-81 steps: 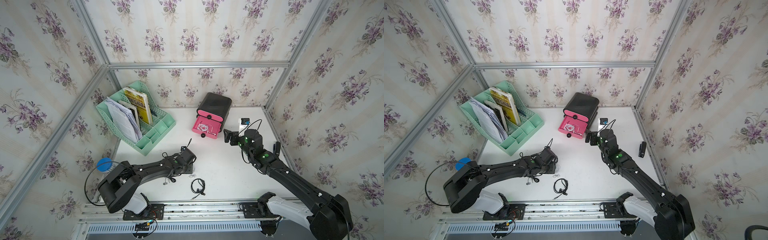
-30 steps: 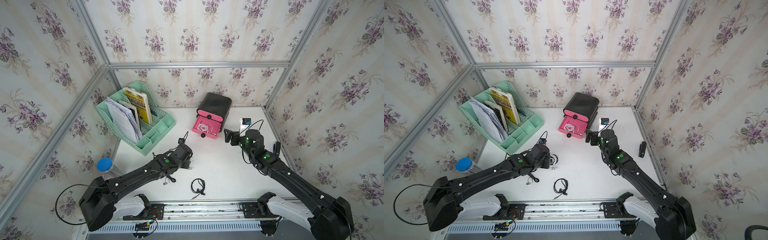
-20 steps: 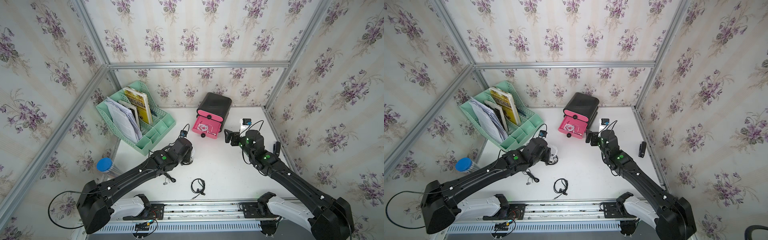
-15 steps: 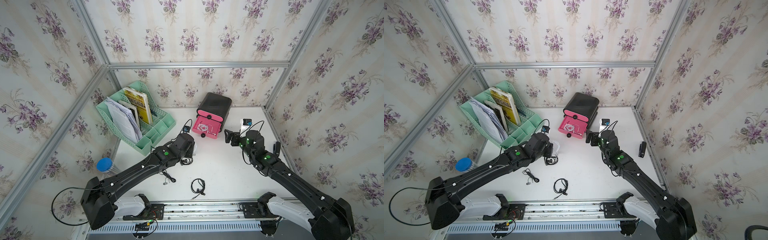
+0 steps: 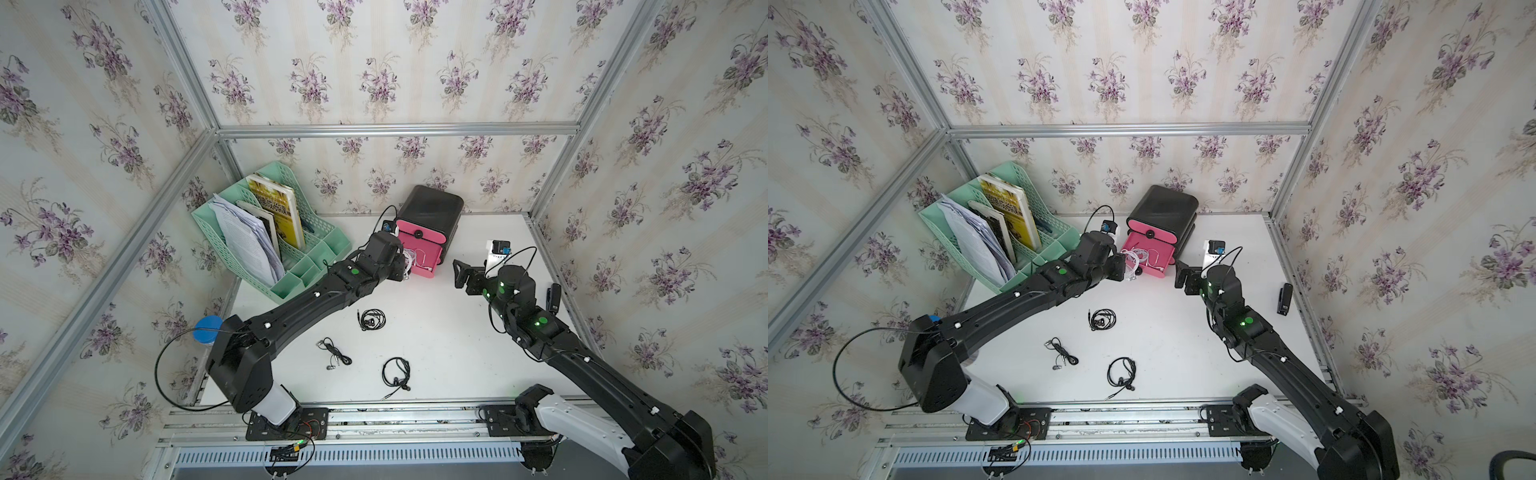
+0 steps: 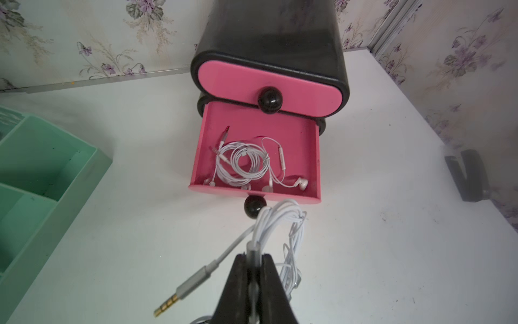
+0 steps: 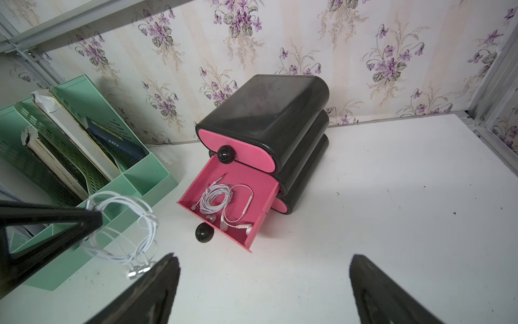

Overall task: Place the wired earphones into the drawer by color
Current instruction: Place the wired earphones in the drawer.

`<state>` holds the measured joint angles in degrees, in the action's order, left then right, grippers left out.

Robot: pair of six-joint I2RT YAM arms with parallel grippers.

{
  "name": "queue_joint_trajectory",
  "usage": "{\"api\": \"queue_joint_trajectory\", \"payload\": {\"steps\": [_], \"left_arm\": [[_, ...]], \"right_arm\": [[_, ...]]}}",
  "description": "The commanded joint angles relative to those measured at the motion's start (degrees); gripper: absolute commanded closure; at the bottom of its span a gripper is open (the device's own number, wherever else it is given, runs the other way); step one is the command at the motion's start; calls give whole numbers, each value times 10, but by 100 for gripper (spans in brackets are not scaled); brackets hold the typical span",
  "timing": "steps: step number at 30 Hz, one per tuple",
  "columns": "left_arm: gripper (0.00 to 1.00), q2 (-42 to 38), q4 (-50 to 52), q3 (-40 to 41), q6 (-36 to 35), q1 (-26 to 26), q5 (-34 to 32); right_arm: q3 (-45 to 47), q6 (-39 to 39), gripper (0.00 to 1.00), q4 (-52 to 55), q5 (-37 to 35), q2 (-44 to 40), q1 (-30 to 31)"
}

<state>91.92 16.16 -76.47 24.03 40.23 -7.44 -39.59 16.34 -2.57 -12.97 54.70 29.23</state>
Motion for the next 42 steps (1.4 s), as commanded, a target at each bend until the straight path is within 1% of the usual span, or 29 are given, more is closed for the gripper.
{"api": "queue_joint_trajectory", "payload": {"steps": [1, 7, 14, 27, 36, 42], "left_arm": [[100, 33, -42, -26, 3, -8, 26], [100, 89, -74, -62, 22, -25, 48], [100, 131, -98, -87, 29, -37, 63], [100, 190, -137, -112, 40, -46, 90], [100, 225, -138, -138, 49, -46, 116], [100, 237, -133, -143, 51, -47, 122]], "right_arm": [[1, -1, 1, 2, -13, -10, 0], [9, -2, 1, 12, -18, -27, 0], [17, -1, 1, 14, -22, -37, 0], [18, -3, 1, 17, -24, -40, 0], [19, -4, 1, 18, -26, -41, 0], [18, -4, 1, 18, -26, -39, 0]]}}
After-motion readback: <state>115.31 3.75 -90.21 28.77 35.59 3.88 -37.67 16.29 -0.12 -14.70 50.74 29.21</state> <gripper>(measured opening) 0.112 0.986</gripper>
